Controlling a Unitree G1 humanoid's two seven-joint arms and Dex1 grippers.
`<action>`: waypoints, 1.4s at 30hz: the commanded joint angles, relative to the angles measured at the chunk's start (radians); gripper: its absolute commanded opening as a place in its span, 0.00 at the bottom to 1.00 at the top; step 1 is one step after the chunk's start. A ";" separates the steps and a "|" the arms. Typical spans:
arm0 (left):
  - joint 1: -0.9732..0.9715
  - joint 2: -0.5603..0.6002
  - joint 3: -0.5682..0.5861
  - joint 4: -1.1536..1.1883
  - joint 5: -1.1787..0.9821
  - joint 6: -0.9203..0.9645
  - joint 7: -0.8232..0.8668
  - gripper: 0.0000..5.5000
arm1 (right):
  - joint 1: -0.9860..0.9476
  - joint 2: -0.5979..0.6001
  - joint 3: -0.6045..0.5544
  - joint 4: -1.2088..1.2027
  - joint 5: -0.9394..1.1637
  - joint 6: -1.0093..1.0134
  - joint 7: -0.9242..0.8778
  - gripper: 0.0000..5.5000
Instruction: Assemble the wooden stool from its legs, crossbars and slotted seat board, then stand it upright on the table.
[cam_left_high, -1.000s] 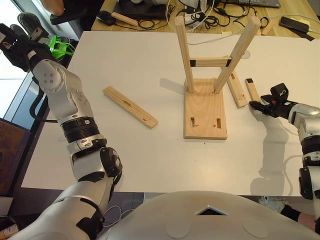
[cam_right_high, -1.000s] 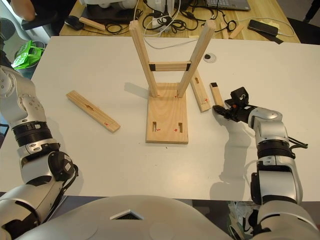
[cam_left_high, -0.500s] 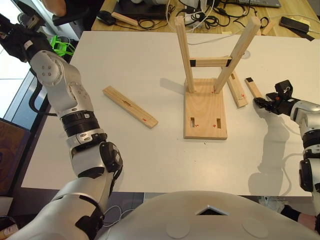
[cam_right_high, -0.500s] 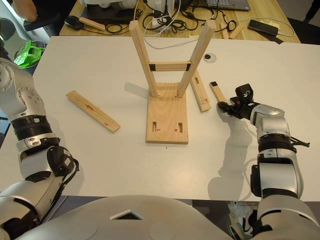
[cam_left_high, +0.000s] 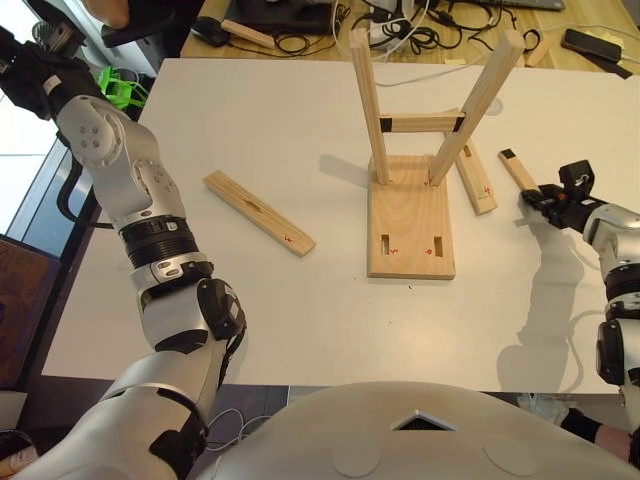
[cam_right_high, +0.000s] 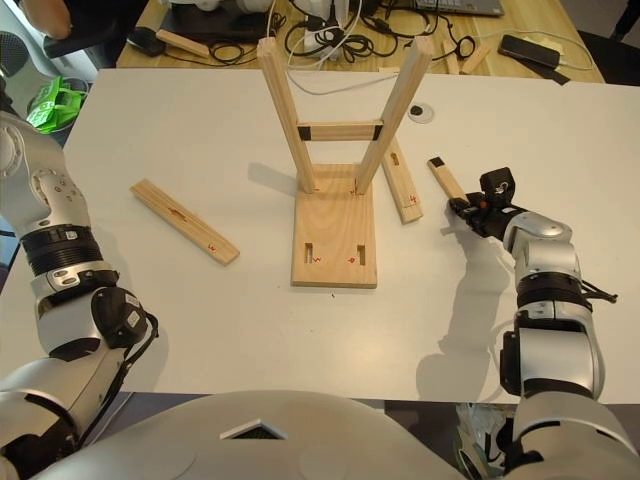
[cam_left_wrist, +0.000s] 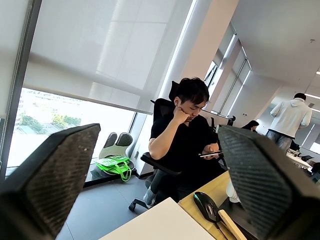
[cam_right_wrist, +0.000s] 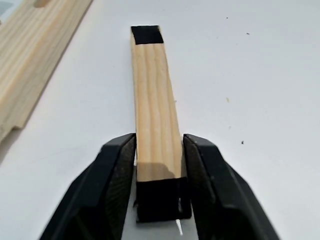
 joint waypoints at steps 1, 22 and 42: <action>0.006 0.003 0.000 -0.010 0.002 0.008 0.010 0.78 | 0.045 0.011 -0.010 -0.009 -0.023 0.046 -0.014 0.24; -0.148 -0.066 -0.166 -0.316 -0.373 0.398 -0.337 0.78 | -0.153 0.081 -0.081 -0.674 -0.140 -0.382 -0.296 0.24; 0.011 -0.176 -0.230 -0.587 -0.908 0.712 -0.566 0.78 | -0.197 0.253 0.103 -1.140 0.232 0.174 -0.059 0.24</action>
